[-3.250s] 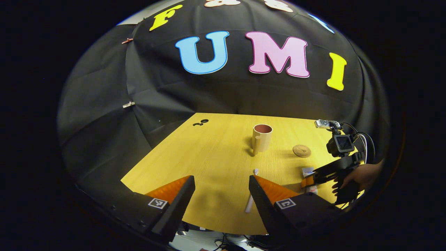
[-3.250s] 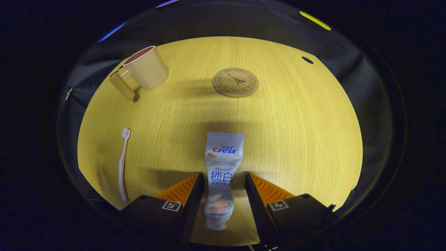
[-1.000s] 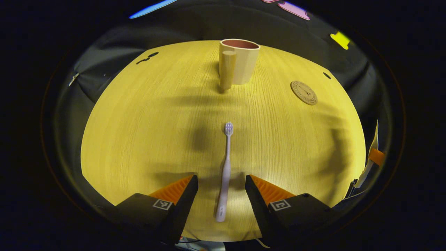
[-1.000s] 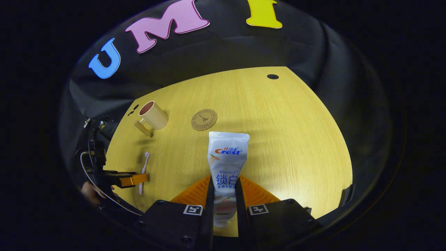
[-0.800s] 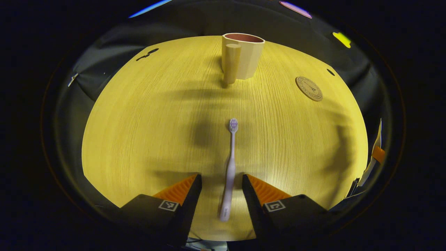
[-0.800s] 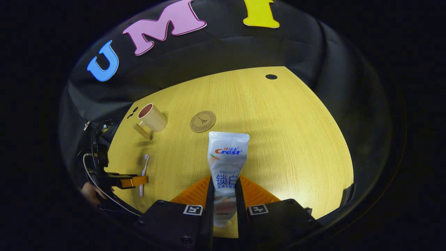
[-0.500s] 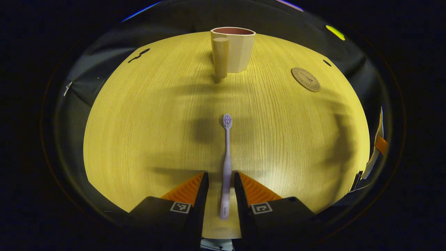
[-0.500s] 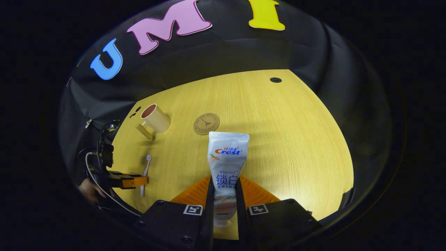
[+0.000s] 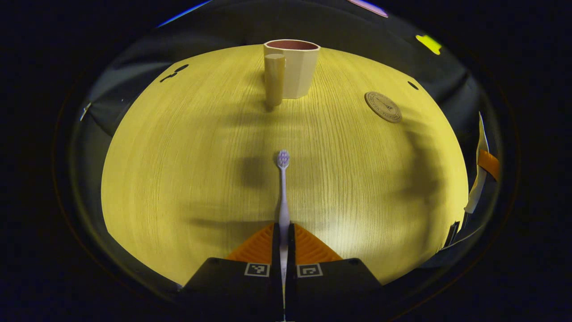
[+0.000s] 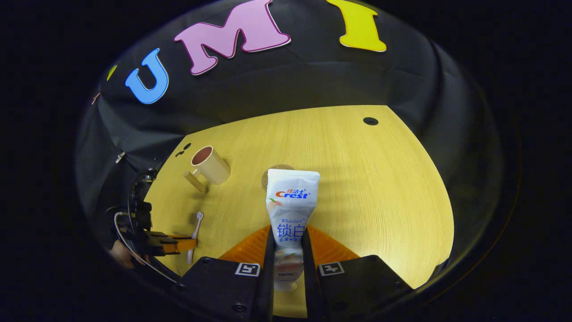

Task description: Put the toothbrush and toothpaste on the desktop into the cup, then pick up the cup and place it on the coaster on the desktop.

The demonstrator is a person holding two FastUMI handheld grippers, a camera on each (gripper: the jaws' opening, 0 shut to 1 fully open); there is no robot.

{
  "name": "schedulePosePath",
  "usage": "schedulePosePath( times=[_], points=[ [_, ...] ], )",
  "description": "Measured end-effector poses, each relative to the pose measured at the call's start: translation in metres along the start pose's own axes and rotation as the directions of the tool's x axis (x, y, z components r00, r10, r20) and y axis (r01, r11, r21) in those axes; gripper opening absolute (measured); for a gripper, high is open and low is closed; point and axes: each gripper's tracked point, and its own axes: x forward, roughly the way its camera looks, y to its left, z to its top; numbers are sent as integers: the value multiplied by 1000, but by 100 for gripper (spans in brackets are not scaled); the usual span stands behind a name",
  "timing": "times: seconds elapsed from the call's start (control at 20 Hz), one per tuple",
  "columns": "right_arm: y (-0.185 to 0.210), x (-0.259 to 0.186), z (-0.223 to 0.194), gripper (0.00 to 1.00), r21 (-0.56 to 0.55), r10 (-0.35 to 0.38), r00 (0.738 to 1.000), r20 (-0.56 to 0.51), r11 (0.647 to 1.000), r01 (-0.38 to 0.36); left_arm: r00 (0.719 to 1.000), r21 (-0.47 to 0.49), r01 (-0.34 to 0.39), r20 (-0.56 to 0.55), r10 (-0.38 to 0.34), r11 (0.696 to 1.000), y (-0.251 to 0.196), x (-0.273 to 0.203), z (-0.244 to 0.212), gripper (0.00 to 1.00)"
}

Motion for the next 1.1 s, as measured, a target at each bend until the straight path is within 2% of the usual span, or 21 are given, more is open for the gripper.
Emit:
schedulePosePath(
  times=[0.3, 0.65, 0.85, 1.1],
  points=[
    [31, 16, 50, 32, -49, 37, 997, 69, 998, -34, 995, -49, 50, 90, -45, 998, 3, -16, 3, 7],
    [87, 38, 113, 33, -89, 113, 979, 172, 991, -99, 959, -121, 116, 270, -80, 986, 13, -71, 16, 7],
    [139, 51, 151, 32, -112, 189, 953, 238, 980, -166, 929, -154, 149, 361, -85, 977, 18, -114, 25, 7],
    [191, 75, 184, 32, -186, 248, 914, 321, 963, -196, 883, -161, 169, 463, -77, 972, 26, -165, 37, 7]
  ],
)
